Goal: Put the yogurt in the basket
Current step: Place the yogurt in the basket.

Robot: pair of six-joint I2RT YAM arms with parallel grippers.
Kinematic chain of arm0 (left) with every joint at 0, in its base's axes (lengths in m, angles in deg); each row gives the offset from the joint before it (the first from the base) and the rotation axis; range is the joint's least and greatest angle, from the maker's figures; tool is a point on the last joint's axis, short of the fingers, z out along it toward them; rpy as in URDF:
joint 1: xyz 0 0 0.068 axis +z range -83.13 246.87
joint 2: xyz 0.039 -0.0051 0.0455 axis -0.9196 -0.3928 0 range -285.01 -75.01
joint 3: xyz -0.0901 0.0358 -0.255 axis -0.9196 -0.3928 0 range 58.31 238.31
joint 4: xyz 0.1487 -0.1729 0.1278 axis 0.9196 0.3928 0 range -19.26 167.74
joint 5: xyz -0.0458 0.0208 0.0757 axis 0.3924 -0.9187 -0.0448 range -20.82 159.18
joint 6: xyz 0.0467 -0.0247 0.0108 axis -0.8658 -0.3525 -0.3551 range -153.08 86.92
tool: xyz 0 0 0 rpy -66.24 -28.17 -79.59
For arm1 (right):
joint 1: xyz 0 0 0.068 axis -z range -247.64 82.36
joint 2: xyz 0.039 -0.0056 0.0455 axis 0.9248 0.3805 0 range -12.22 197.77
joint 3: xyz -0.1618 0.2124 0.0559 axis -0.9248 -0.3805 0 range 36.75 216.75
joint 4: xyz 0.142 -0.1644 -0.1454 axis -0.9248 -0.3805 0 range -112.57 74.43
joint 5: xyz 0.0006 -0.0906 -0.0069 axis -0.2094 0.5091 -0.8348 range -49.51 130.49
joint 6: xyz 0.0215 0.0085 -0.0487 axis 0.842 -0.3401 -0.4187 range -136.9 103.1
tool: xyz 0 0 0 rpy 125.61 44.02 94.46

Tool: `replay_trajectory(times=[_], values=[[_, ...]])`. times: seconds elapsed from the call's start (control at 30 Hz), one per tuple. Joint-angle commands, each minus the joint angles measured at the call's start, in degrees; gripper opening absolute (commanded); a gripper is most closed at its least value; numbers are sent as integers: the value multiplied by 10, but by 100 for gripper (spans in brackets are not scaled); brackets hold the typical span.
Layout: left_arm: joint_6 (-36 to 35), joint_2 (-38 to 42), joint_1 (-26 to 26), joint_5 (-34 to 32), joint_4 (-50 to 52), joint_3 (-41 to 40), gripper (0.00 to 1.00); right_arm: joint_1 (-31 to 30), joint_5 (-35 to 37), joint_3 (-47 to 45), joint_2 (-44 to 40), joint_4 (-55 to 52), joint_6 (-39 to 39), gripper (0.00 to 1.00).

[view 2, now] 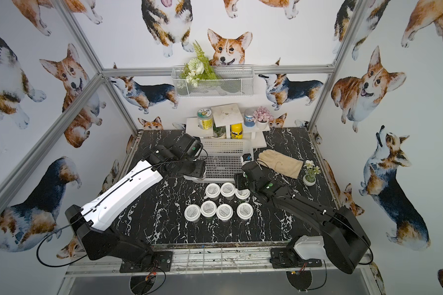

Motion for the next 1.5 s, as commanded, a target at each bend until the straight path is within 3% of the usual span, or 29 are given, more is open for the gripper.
replay_trajectory(times=[0.0, 0.33, 0.6, 1.0, 1.23, 1.47], values=[[-26, -33, 9, -15, 7, 46, 60, 0, 2, 8, 6, 7, -7, 64], [-70, -155, 72, -9, -35, 140, 59, 0, 0, 8, 6, 8, -9, 64], [-90, -224, 124, 17, -107, 151, 59, 0, 2, 12, 8, 8, -13, 64], [-116, -363, 144, 10, -93, 265, 59, 0, 8, 21, 14, 1, -16, 60], [-107, -370, 159, 16, -103, 257, 59, 0, 11, 24, 16, 0, -19, 60], [-94, -348, 162, 43, -160, 176, 60, 0, 9, 34, 28, -3, -24, 60]])
